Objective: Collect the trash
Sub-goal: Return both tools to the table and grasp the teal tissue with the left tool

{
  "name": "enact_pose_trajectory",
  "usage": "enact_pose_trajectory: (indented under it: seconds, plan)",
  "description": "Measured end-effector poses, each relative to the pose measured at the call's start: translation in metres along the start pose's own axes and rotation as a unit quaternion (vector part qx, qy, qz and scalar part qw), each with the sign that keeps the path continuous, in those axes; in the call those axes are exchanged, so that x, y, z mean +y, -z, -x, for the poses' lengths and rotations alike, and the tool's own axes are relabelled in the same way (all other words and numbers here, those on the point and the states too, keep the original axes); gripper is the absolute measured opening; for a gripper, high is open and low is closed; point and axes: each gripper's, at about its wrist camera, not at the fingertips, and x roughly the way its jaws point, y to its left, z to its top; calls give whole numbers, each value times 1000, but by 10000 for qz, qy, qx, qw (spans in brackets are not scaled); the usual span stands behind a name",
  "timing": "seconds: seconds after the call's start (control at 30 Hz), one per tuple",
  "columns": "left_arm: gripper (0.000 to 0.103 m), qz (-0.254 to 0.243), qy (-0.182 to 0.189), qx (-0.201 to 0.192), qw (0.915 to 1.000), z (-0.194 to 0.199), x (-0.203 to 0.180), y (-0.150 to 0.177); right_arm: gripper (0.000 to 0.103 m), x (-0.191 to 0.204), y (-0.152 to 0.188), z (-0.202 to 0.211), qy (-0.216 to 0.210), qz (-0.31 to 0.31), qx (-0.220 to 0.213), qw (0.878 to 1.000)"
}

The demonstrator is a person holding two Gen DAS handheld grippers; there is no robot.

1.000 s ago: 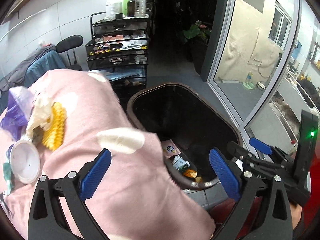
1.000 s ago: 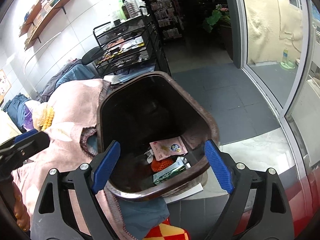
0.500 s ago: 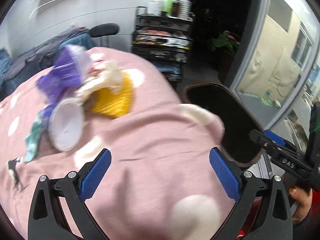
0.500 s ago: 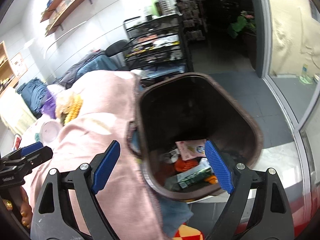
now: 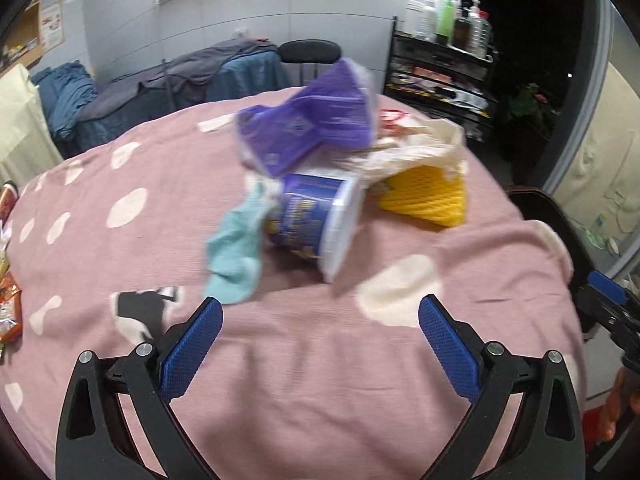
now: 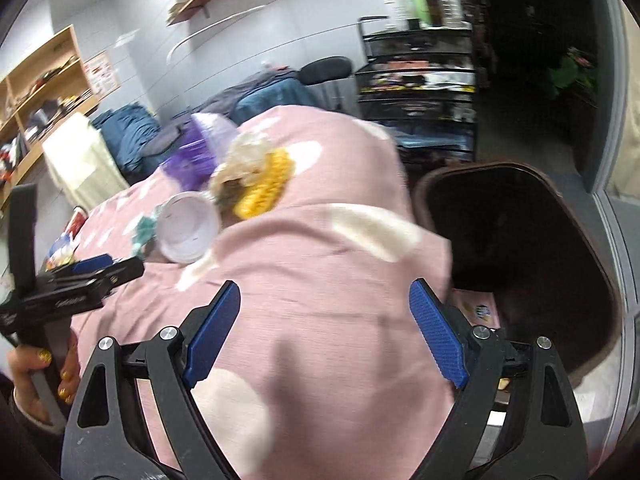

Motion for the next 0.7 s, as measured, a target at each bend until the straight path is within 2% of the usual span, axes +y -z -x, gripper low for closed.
enact_pose_trajectory:
  seconds: [0.13, 0.27, 0.43, 0.5, 0.53, 0.63, 0.7]
  plan:
    - [96, 78, -304, 147, 9994, -15, 29, -6, 86, 21, -1, -6, -174, 114, 70, 9998]
    - [90, -1, -537, 293, 9981, -31, 45, -14, 86, 36, -3, -11, -279, 209, 121, 9993]
    - [82, -95, -483, 462, 9977, -51, 49, -24, 86, 51, -5, -17, -368, 316, 181, 9987]
    - [69, -183, -548, 514, 9970, -57, 46, -25, 86, 57, -6, -20, -437, 340, 224, 9982]
    - [66, -181, -594, 546, 9966, -61, 46, -26, 86, 58, -7, -22, -465, 352, 241, 9980]
    - [47, -160, -742, 468, 9960, -60, 47, -27, 86, 65, -10, -28, -570, 406, 284, 9971]
    - [25, -74, -706, 381, 9968, -54, 50, -27, 86, 69, -14, -33, -677, 413, 313, 9964]
